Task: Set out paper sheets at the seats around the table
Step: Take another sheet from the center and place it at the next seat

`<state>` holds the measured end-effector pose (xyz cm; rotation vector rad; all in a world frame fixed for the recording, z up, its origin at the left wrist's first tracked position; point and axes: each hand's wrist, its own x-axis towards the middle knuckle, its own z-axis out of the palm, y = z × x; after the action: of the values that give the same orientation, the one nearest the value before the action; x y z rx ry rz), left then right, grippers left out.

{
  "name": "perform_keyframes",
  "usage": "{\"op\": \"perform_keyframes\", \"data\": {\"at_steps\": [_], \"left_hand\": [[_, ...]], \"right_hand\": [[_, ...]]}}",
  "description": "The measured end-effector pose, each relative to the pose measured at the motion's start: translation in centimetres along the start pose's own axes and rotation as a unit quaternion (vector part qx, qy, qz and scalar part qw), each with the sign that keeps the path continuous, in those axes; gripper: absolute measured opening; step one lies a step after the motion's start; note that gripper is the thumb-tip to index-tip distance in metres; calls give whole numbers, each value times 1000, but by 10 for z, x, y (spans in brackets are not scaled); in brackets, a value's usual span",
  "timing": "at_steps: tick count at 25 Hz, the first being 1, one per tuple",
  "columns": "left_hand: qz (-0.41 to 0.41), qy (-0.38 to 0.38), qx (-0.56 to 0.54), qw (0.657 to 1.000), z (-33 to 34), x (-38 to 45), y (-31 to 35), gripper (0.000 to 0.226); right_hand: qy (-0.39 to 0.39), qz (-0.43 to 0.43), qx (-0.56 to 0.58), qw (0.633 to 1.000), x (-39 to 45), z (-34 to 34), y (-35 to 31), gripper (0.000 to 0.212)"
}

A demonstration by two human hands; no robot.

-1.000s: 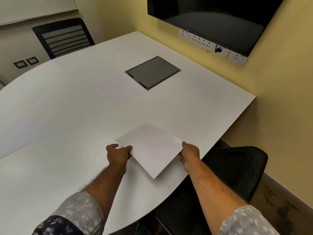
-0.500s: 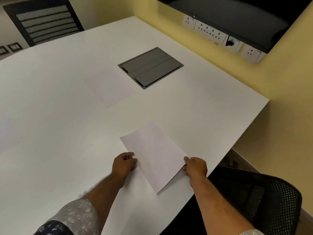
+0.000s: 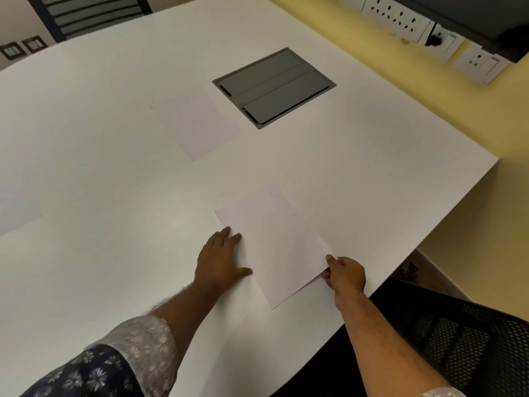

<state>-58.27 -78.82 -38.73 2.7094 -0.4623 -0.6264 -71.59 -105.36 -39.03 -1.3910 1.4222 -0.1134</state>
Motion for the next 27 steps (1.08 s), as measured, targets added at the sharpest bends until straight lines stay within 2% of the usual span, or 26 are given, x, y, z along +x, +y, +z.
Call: {"op": "perform_keyframes", "data": {"at_steps": [2,4,6,8,9,11,16,27], "left_hand": [[-2,-6,22,1000,2,5,2,108],[-7,-8,31,999,1,8,4,110],[-13,-10,35,999,-1,10,6,112],[-16,-11,33,999,-1,10,6,112],[-15,-11,30,999,-1,8,6,113],[-13,-10,23,1000,-1,6,9,117],[-12,-8,31,999,0,2,13,124],[0,2,18,1000,9,4,8,125]], "right_hand": [[-19,-15,-14,1000,-2,-4,-6,13],[-17,-86,-125,988,-5,-9,-9,27],[4,-208,-276,938,-10,-12,-7,48],[-15,-293,-378,878,-18,-9,0,60],[-37,-305,-419,854,-21,-6,4,64],[-65,-285,-472,832,-25,0,11,72],[-52,-274,-486,828,-29,3,15,80],[-40,-262,-453,851,-28,7,17,82]]}}
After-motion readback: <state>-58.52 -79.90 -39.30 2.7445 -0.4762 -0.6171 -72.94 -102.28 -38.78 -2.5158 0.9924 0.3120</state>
